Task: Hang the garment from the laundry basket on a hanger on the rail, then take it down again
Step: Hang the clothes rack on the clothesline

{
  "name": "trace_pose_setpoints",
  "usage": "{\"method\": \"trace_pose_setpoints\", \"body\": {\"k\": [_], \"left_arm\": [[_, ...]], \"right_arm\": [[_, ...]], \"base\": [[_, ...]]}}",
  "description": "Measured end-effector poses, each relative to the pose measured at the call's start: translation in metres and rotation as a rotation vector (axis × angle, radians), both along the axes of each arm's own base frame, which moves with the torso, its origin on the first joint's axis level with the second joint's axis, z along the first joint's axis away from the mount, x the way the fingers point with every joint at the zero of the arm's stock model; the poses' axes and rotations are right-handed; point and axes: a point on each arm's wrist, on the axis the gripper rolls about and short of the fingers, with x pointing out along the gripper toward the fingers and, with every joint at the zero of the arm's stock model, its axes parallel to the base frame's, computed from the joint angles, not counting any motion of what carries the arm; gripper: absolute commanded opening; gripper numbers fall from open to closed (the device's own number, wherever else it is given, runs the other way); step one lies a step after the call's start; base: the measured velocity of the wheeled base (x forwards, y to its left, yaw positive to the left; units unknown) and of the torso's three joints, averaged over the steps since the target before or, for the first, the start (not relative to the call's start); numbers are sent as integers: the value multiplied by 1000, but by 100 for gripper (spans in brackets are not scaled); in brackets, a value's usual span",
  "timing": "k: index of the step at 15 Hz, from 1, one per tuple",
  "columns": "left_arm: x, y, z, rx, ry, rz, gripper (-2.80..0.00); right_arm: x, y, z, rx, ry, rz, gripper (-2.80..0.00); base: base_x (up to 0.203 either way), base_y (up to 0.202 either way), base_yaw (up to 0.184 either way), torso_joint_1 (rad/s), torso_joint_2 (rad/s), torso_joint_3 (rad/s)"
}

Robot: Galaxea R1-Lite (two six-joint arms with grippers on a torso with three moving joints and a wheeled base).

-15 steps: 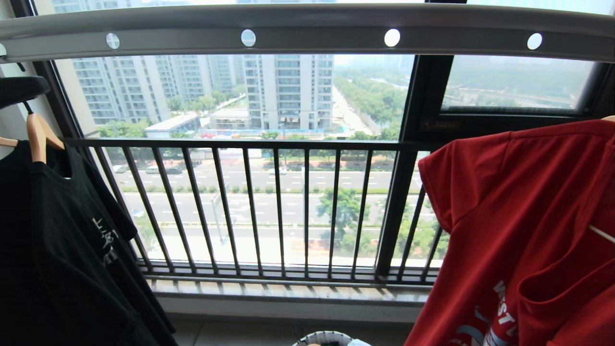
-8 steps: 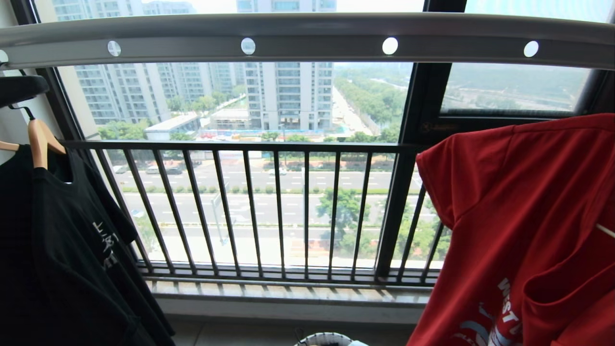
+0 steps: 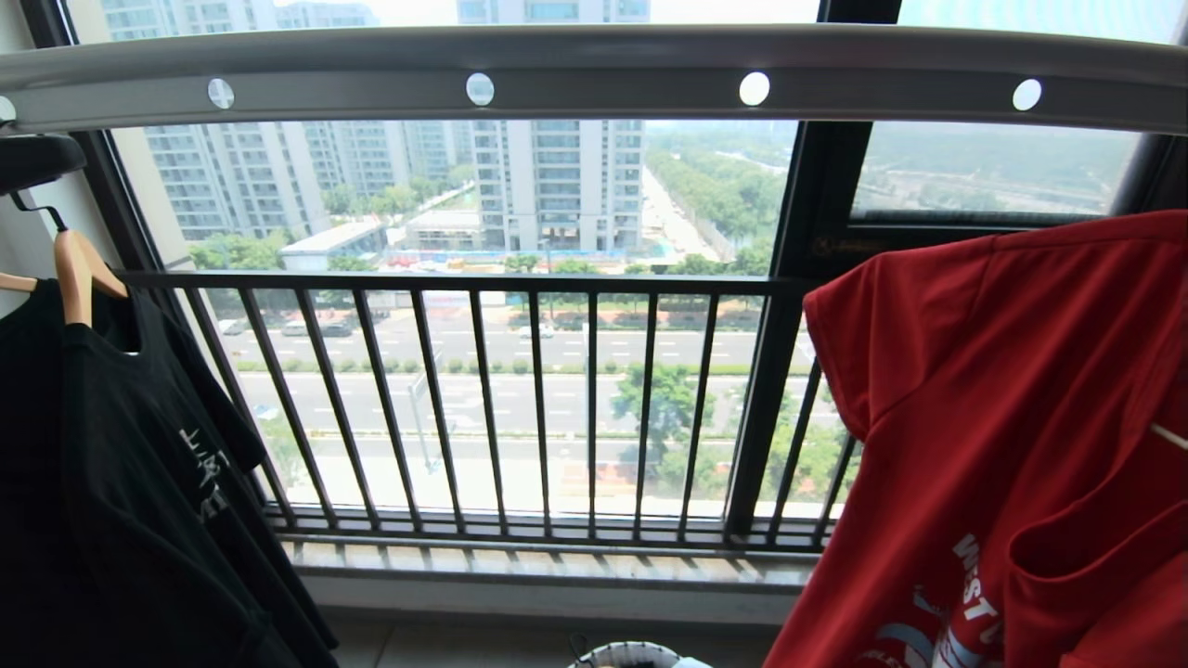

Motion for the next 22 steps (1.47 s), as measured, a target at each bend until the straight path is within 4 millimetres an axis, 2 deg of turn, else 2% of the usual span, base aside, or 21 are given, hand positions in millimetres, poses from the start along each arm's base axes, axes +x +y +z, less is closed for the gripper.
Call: {"method": "trace_pose_setpoints", "body": {"k": [22], "left_arm": [[4,-2,0,2,12,-2,-280]], "right_arm": [[68,24,6,44,52,7,-280]], "base": [[0,0,0,0,0,0]]}}
